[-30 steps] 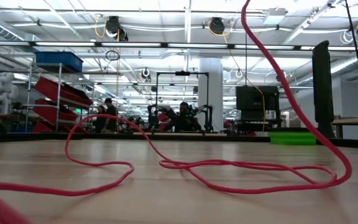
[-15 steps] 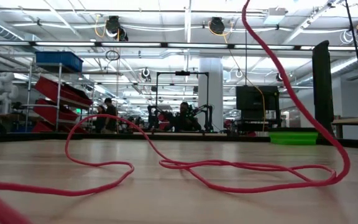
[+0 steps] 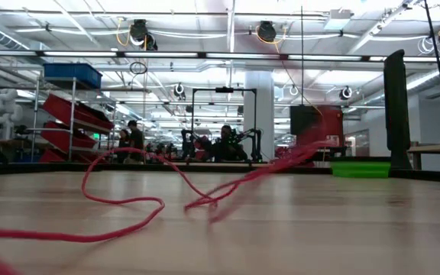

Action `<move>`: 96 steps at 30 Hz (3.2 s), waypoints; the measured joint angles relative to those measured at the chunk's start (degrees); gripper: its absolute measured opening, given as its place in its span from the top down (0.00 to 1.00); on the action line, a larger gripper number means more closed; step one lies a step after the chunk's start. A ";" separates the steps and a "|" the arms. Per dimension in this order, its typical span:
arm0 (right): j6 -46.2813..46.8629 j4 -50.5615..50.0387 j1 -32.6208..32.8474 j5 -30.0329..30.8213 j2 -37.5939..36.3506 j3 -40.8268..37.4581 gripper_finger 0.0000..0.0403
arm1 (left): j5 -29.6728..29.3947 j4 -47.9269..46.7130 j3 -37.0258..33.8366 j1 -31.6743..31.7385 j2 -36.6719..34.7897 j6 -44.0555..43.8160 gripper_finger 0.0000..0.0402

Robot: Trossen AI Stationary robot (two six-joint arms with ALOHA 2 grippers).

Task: Coil cords
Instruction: Coil the red wire on the black spool

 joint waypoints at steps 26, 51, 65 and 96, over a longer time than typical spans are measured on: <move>3.13 33.27 -14.74 -20.29 24.72 -0.15 0.65 | -8.87 -0.15 0.00 -3.40 -0.25 3.13 0.98; 10.33 40.56 -16.32 -35.22 26.93 -0.15 0.65 | -8.87 -0.17 0.00 -3.38 -0.25 3.35 0.98; 11.64 43.32 -16.35 -35.04 27.34 -0.13 0.76 | -8.85 -0.19 0.00 -3.36 -0.25 3.33 0.98; 11.62 39.43 -16.76 -34.76 31.23 4.99 0.84 | -8.85 -0.19 0.02 -3.34 -0.30 3.42 0.98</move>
